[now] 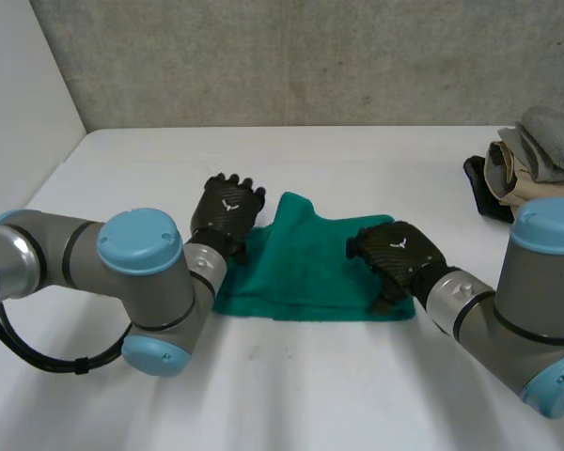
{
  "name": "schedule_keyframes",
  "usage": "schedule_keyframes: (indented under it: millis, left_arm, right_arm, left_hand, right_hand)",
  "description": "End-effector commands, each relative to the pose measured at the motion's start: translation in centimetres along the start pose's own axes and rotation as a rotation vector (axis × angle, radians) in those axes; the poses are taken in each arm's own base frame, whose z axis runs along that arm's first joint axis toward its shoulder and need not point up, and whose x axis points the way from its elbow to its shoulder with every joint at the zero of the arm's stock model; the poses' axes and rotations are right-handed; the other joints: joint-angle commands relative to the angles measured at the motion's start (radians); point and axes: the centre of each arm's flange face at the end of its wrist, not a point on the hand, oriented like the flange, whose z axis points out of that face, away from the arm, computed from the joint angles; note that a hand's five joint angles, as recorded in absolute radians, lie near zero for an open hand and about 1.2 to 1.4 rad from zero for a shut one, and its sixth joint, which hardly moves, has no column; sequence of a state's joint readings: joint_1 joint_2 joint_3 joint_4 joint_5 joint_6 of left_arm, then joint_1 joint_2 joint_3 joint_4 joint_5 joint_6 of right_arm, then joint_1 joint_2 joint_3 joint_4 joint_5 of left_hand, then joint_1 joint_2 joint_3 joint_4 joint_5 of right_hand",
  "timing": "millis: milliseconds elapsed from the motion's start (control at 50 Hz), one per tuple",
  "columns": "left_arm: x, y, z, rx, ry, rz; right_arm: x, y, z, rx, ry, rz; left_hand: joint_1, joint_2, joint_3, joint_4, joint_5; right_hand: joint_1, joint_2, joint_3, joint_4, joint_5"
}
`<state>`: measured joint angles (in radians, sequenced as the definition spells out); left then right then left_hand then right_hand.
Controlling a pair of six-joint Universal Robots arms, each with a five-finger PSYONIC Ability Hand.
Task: Fold the laundry.
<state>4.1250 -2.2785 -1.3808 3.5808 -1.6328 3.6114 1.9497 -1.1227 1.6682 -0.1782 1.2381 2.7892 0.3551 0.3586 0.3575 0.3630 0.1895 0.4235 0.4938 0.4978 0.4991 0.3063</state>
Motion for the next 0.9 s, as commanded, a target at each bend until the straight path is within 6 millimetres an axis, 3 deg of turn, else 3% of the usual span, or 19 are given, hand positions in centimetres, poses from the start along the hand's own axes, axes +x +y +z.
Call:
schedule_keyframes:
  millis: [20, 180, 340, 480, 560, 620, 660, 680, 820, 900]
  left_arm:
    - [-1.4, 2.7, 0.8, -0.091, -0.081, 0.086]
    - [-1.0, 3.9, 0.9, -0.12, -0.077, 0.098]
    - [-0.7, 4.7, -0.9, -0.198, -0.088, 0.111]
    - [-2.8, 0.7, -3.6, -0.161, -0.124, 0.096]
    - [-2.7, -1.3, -4.5, -0.112, -0.123, 0.09]
    - [-2.2, -2.8, -5.1, -0.072, -0.11, 0.089]
    - [-2.0, -3.2, -5.3, -0.062, -0.103, 0.089]
    - [-1.9, -3.3, -5.4, -0.06, -0.101, 0.089]
    - [-2.3, -4.2, -6.0, -0.043, -0.107, 0.085]
    - [-3.0, -4.7, -6.6, -0.034, -0.121, 0.082]
  right_arm:
    - [-0.4, 1.1, 0.5, -0.018, 0.017, -0.004]
    - [-0.2, 2.0, 1.5, -0.006, 0.056, -0.045]
    - [0.2, 2.5, 1.6, -0.029, 0.096, -0.146]
    - [0.3, 2.7, 1.5, -0.055, 0.118, -0.187]
    - [0.8, 2.8, 1.5, -0.068, 0.145, -0.192]
    - [0.9, 2.8, 1.5, -0.07, 0.151, -0.199]
    - [1.0, 2.8, 1.6, -0.071, 0.152, -0.208]
    - [1.0, 2.9, 1.6, -0.076, 0.153, -0.222]
    - [1.9, 2.0, 1.6, -0.079, 0.204, -0.361]
    - [2.6, -0.7, 1.4, -0.039, 0.268, -0.529]
  left_hand:
    - [0.061, 0.058, 0.059, 0.053, 0.052]
    - [0.043, 0.04, 0.041, 0.036, 0.034]
    - [0.038, 0.034, 0.035, 0.03, 0.029]
    - [0.008, 0.005, 0.006, 0.0, -0.001]
    - [-0.001, -0.004, -0.003, -0.009, -0.01]
    - [-0.006, -0.01, -0.009, -0.014, -0.015]
    - [-0.007, -0.01, -0.009, -0.014, -0.015]
    - [-0.007, -0.01, -0.009, -0.014, -0.015]
    - [-0.062, -0.066, -0.065, -0.07, -0.071]
    - [-0.077, -0.08, -0.079, -0.085, -0.086]
  right_hand:
    - [0.216, 0.146, 0.142, 0.141, 0.159]
    - [0.246, 0.175, 0.171, 0.17, 0.188]
    - [0.345, 0.275, 0.271, 0.27, 0.288]
    - [0.372, 0.302, 0.298, 0.296, 0.315]
    - [0.384, 0.313, 0.309, 0.308, 0.326]
    - [0.553, 0.483, 0.479, 0.478, 0.496]
    - [0.729, 0.659, 0.655, 0.653, 0.672]
    - [0.97, 0.9, 0.896, 0.895, 0.913]
    - [0.973, 0.902, 0.899, 0.897, 0.915]
    - [0.973, 0.902, 0.899, 0.897, 0.915]
